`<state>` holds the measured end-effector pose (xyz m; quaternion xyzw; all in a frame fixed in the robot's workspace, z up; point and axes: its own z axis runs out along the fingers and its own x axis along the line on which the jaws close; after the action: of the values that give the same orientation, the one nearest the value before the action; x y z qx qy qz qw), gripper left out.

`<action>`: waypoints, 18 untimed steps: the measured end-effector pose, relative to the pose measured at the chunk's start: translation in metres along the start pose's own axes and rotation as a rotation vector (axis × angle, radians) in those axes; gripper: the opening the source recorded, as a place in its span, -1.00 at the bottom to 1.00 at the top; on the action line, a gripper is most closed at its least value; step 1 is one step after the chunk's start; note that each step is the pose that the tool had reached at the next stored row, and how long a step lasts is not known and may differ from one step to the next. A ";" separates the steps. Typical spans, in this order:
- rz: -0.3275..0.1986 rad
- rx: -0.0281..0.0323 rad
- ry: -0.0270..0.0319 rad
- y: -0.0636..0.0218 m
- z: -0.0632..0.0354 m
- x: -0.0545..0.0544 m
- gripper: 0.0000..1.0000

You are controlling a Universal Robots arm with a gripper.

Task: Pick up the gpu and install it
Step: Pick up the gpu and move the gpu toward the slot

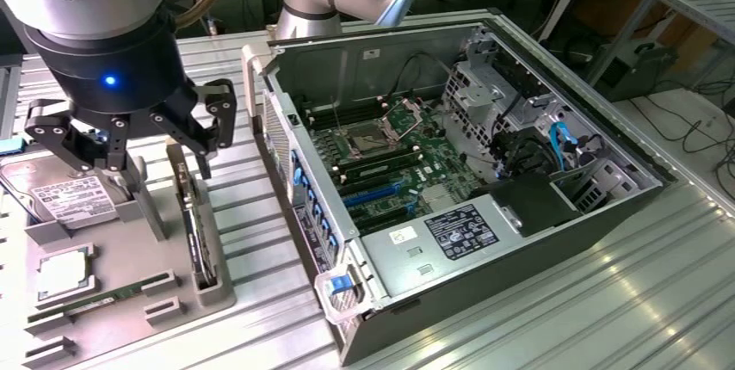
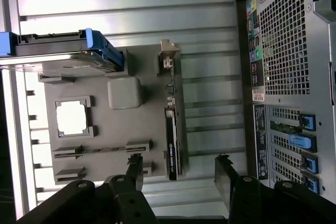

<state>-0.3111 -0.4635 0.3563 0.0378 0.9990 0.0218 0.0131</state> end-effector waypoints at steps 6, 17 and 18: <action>0.000 -0.0001 -0.0001 -0.0002 0.0045 0.000 0.33; 0.000 0.0000 0.0001 -0.0006 0.0154 -0.001 0.33; 0.000 0.0000 0.0000 -0.0006 0.0165 -0.001 0.33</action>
<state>-0.3101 -0.4634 0.3398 0.0378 0.9990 0.0218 0.0131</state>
